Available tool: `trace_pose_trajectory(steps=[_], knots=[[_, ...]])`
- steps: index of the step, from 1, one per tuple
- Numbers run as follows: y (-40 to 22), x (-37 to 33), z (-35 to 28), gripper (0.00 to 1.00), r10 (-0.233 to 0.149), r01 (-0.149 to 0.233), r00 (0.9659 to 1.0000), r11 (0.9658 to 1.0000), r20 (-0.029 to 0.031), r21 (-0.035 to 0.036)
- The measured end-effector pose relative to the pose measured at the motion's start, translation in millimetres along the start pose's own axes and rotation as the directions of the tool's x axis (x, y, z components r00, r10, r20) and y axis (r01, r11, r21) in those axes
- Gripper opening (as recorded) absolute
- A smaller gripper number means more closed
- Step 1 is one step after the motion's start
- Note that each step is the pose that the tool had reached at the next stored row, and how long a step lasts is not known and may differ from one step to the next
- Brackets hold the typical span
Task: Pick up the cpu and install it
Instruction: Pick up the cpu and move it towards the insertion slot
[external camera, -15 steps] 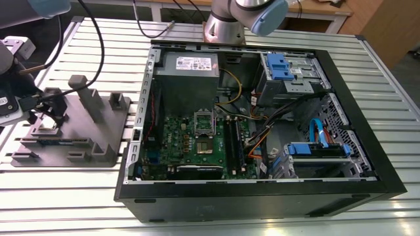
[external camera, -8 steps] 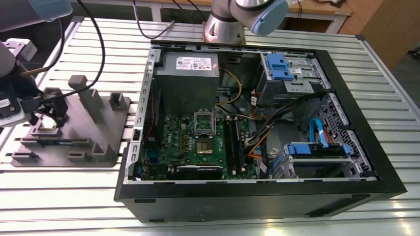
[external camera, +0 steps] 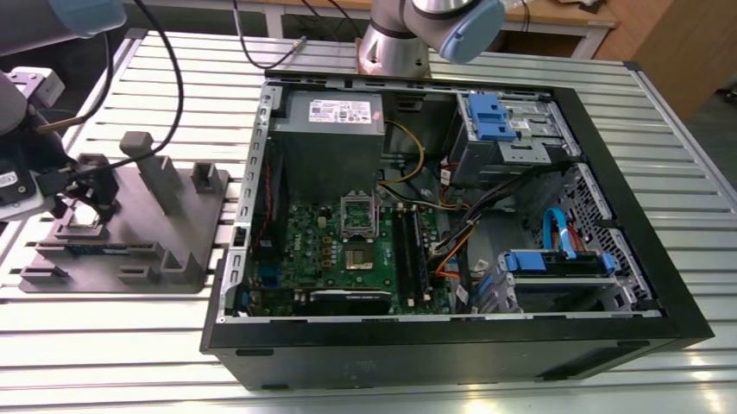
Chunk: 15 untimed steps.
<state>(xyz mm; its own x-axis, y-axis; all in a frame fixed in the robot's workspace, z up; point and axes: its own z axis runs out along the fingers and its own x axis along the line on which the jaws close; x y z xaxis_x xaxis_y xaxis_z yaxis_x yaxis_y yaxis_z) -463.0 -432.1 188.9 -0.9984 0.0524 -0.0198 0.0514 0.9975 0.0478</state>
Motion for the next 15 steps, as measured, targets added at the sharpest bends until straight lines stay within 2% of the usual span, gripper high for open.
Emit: trace_pose_trajectory(steps=[7,15], knots=[[1.9,3.0,5.5,0.68,0.0,0.0,1.0,1.0,-0.0002,0.0],[2.1,2.1,6.3,0.68,-0.001,0.001,1.0,1.0,-0.0001,0.0]])
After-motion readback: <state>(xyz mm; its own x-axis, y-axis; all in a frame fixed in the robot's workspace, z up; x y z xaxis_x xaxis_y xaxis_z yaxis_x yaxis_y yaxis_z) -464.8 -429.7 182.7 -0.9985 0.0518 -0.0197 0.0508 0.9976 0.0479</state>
